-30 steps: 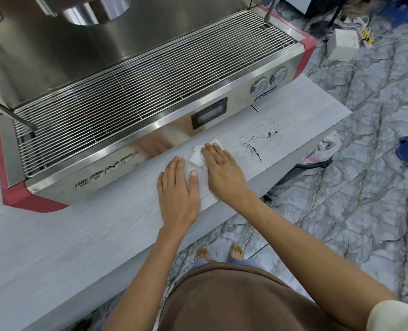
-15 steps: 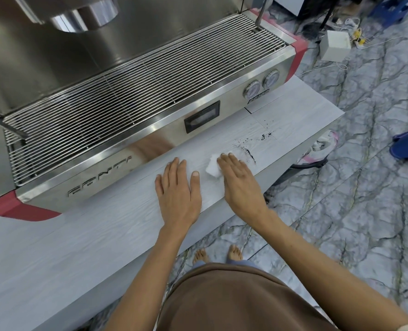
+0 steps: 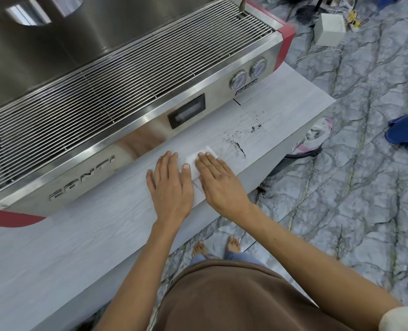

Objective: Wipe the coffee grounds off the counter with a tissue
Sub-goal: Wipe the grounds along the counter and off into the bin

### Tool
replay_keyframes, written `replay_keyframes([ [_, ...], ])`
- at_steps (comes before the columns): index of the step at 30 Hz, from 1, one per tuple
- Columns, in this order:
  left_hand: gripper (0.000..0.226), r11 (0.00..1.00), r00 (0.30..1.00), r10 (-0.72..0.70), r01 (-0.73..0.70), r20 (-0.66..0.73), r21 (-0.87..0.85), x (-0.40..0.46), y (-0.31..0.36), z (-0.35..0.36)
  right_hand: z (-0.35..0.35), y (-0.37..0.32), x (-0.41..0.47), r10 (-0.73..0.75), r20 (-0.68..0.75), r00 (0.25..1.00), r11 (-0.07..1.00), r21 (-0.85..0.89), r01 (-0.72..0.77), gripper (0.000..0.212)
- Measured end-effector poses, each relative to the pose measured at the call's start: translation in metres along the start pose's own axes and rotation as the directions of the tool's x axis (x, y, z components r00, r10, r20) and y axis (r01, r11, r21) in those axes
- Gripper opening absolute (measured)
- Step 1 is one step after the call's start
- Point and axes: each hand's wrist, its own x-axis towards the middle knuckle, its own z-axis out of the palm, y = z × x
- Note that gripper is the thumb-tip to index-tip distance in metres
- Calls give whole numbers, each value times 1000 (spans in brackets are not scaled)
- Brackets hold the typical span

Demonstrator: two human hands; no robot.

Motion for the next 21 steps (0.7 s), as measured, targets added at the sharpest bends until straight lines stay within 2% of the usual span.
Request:
replay_keyframes([
  [11,63,999,1000,-11,11,-7,51,-1,5,6,-19,56,13,17,0,1000,1000,22,-17,47],
  [21,65,999,999,29,-30,32,20,4,31,20,-43,101,25,63,24,998,996,59,-64,47],
])
